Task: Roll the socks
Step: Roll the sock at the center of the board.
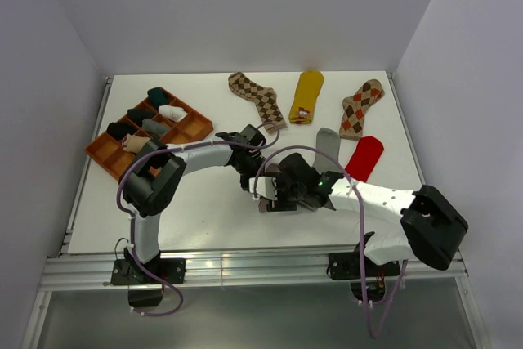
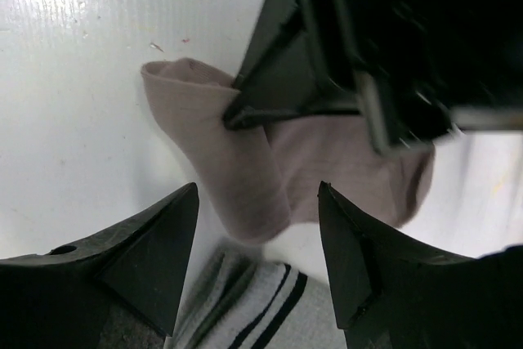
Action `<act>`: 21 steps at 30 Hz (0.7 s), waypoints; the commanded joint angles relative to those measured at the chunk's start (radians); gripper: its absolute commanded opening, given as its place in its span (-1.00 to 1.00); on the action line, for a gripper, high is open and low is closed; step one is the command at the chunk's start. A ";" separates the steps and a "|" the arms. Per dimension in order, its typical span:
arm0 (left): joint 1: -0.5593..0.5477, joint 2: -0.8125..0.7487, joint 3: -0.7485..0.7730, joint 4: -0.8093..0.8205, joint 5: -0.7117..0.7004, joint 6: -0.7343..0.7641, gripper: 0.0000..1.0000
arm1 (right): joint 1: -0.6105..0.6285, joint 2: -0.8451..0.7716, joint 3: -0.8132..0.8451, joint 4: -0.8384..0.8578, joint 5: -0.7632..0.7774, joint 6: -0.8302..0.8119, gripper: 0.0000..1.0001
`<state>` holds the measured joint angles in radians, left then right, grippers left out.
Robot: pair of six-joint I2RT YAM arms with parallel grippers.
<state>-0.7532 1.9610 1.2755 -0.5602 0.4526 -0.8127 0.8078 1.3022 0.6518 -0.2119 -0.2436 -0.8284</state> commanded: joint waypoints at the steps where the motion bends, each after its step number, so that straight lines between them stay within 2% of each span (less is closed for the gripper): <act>1: -0.001 0.029 0.016 -0.035 -0.002 0.029 -0.99 | 0.031 0.032 0.012 0.045 0.070 -0.028 0.35; 8: 0.000 0.033 0.022 -0.035 0.008 0.037 -0.99 | 0.067 0.092 0.028 0.029 0.104 -0.029 0.29; 11: 0.003 0.030 0.016 -0.021 0.014 0.032 -0.99 | 0.070 0.111 0.034 0.016 0.104 -0.020 -0.02; 12: 0.005 0.029 0.012 -0.018 0.018 0.026 -0.99 | 0.068 0.117 0.031 0.013 0.105 -0.015 -0.23; 13: 0.006 0.026 0.009 -0.012 0.021 0.024 -0.97 | 0.070 0.120 0.028 0.012 0.112 -0.012 -0.31; 14: 0.012 0.016 0.004 -0.003 0.021 0.020 -0.95 | 0.070 0.120 0.022 0.012 0.112 -0.012 -0.49; 16: 0.021 -0.003 -0.007 0.009 0.011 0.007 -0.78 | 0.068 0.114 0.000 0.022 0.116 -0.011 -0.58; 21: 0.083 -0.073 0.001 0.034 -0.043 0.001 -0.30 | 0.068 0.112 -0.021 0.029 0.112 0.002 -0.60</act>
<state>-0.7136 1.9598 1.2697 -0.5545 0.4698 -0.8093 0.8711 1.4097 0.6487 -0.1867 -0.1421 -0.8410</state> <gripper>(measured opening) 0.310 0.261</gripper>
